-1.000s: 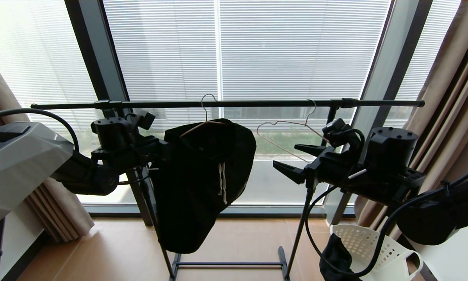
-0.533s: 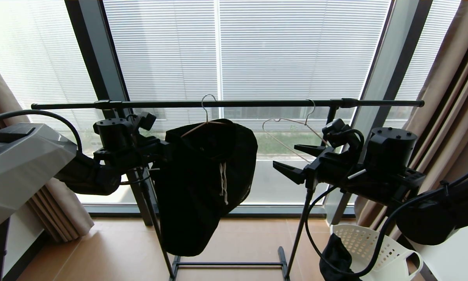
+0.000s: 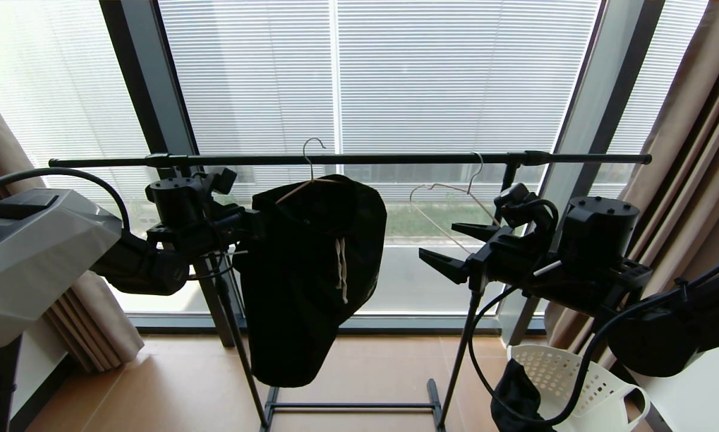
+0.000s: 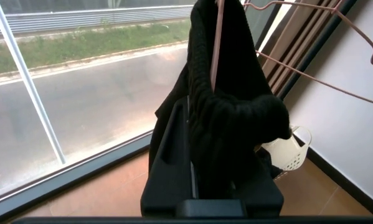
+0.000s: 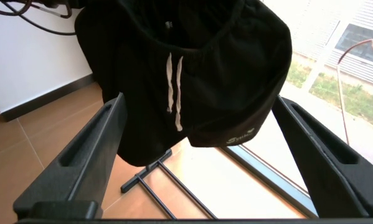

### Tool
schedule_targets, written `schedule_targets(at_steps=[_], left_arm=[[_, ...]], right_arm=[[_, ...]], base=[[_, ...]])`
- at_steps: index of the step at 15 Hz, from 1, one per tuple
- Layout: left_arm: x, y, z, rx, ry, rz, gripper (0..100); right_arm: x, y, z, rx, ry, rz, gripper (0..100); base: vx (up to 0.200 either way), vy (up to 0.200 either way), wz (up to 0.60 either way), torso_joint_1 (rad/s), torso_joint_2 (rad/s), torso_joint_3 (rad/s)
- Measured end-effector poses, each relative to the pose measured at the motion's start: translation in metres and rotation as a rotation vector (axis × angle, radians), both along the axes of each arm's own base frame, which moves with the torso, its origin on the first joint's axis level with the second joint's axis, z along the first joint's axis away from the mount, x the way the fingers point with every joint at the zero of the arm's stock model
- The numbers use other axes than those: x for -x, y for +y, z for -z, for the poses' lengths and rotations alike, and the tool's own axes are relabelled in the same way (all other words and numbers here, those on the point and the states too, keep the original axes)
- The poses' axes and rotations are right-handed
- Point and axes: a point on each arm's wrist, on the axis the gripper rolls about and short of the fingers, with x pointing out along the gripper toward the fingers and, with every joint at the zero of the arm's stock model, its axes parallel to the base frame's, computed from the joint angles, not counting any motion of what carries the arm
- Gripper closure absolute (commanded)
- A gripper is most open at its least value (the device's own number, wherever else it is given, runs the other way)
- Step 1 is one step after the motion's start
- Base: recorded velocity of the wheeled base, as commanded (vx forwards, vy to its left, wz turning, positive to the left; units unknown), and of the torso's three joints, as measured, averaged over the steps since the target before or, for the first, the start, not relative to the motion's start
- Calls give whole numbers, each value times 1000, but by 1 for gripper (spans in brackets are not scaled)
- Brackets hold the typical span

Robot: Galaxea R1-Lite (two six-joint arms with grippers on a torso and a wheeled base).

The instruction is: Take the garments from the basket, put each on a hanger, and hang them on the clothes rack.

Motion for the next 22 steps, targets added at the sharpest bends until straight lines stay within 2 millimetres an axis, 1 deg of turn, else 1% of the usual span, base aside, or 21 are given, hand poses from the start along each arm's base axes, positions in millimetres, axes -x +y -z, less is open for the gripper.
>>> schedule_targets(at_steps=[11,12,16,18,20,22], left_arm=[[-3,-11,15,-1,31,16,100],[-3,-12,15,-1,31,16,0],[-2,-12,14,-1,31,17,0],[4,-11,10,-2,37,18,0],[18,-10,4,-4,50,18,0],[35,-8,0,-14,72,21,0]], right_arm=[[-1,0,3,14,-5,-2,0],[-2,0,4,16,-4,-3,0],[-2,1,5,18,0,-2,0],[-2,1,5,18,0,-2,0],[-2,1,5,19,-1,-3,0],[-1,0,5,19,-1,-3,0]], base=[[0,0,0,0,0,0],[0,0,0,0,0,0],[0,0,0,0,0,0],[0,0,0,0,0,0],[0,0,0,0,0,0],[0,0,0,0,0,0]])
